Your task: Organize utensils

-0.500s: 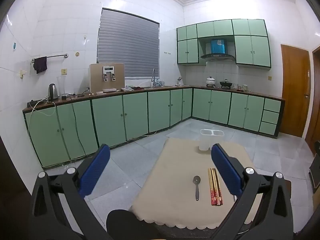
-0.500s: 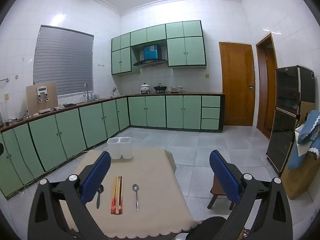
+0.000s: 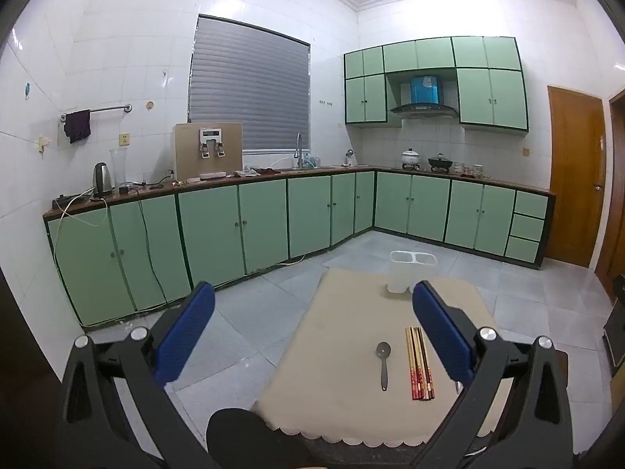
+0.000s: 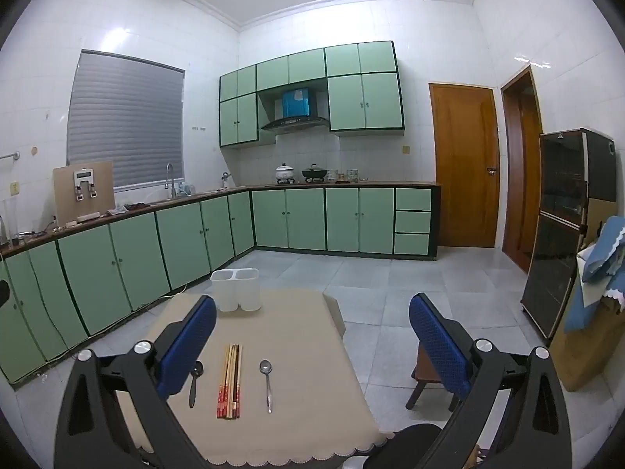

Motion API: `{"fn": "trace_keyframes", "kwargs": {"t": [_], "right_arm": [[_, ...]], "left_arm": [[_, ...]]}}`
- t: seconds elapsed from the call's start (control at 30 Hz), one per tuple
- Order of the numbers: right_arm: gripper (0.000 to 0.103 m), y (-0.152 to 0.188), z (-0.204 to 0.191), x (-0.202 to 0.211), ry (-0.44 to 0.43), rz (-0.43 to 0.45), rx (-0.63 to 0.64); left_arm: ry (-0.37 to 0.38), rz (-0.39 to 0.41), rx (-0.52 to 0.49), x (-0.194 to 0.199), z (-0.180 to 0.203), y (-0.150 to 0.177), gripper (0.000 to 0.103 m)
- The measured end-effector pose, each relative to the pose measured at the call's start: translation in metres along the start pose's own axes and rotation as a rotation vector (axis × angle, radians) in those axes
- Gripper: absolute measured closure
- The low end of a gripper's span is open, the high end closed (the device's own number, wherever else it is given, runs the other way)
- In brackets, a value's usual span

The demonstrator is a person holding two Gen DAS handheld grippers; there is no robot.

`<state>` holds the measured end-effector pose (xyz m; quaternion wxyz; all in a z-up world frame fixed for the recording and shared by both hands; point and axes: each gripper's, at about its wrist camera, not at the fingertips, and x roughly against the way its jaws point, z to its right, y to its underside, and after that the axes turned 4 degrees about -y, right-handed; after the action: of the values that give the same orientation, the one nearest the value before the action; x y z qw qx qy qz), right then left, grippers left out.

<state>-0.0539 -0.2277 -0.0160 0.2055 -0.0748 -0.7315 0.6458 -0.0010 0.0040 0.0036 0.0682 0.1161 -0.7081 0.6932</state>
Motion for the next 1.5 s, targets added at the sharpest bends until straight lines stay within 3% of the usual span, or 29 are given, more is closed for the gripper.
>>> {"fn": "trace_keyframes", "kwargs": {"t": [1.5], "right_arm": [[0.006, 0.004, -0.001, -0.004, -0.002, -0.002, -0.004]], "left_arm": [[-0.015, 0.013, 0.008, -0.004, 0.006, 0.005, 0.005]]}}
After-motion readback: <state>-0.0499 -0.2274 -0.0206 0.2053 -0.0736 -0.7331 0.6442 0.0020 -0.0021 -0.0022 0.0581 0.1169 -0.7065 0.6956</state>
